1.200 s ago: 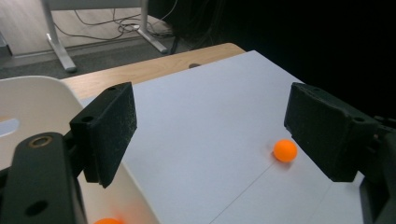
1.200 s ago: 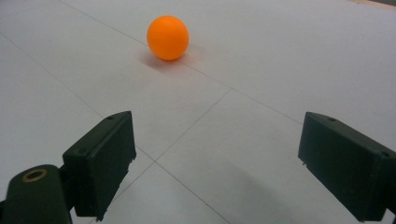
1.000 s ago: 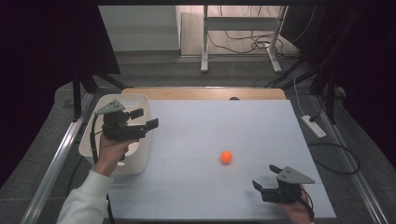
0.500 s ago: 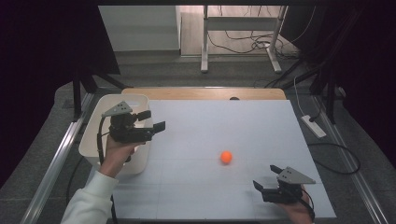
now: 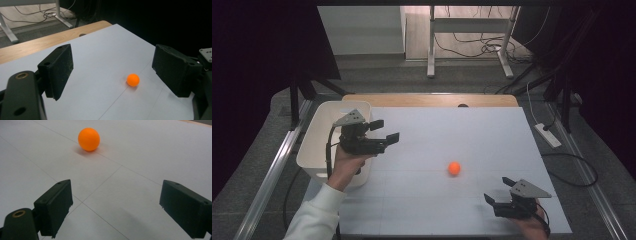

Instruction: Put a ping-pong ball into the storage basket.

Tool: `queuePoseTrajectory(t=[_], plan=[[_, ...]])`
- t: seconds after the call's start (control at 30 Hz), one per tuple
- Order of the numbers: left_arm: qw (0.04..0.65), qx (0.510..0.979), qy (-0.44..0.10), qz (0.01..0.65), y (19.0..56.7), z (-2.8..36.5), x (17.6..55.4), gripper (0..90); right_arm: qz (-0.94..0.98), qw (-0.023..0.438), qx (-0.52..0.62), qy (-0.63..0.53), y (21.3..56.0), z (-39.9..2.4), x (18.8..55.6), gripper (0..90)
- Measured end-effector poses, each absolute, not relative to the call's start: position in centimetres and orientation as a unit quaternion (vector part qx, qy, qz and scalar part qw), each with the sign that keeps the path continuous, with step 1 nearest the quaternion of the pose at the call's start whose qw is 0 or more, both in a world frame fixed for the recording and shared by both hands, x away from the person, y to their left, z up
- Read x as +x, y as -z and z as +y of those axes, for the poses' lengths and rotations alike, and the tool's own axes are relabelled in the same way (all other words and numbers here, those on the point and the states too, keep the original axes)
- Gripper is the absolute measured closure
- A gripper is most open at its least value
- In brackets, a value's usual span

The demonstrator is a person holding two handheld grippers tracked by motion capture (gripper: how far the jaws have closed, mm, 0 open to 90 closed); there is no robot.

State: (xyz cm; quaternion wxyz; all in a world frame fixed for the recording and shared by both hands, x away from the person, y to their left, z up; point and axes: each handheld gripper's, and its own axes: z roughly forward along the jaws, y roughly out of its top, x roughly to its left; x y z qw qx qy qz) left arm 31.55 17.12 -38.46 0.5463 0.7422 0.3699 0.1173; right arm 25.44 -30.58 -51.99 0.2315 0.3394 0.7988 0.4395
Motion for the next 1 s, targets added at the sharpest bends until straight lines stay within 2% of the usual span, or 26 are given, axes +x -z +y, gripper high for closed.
queuePoseTrajectory(t=[0.63,1.0], plan=[[0.535,0.768,-0.097,0.339,39.2,13.0,32.1,18.0,0.801,0.231,0.336,-0.438,52.1,-30.4,25.5,11.1],[0.532,0.77,-0.088,0.34,39.7,12.2,32.5,18.0,0.801,0.229,0.337,-0.439,52.1,-30.4,25.6,11.1]])
